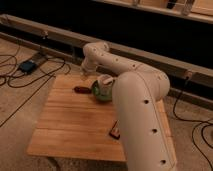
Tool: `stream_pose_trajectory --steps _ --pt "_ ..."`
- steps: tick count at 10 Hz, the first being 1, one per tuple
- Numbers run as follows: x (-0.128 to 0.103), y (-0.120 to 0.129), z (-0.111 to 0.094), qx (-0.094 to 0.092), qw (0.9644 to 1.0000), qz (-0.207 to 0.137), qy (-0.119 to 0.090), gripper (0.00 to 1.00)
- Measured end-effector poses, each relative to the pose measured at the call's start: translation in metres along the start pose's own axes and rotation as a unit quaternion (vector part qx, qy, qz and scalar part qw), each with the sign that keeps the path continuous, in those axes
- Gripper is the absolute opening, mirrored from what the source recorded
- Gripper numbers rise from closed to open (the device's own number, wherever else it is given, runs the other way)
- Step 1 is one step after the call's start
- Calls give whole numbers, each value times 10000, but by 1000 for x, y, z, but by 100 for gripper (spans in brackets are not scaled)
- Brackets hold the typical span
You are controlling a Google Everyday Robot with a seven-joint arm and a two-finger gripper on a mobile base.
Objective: Place the pepper in the ceramic bowl
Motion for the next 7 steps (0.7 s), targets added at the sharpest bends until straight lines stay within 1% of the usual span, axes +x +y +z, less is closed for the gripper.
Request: stream_pose_trajectory --steps 1,3,5,6,7 --pt "0 4 1 -36 10000 -78 14 1" --pt "2 11 9 -78 9996 -263 83 15" --pt "1 14 17 -91 9991 -383 132 35" --pt "0 15 22 -93 9988 -452 152 47" --pt "0 17 26 -93 9985 -516 180 57"
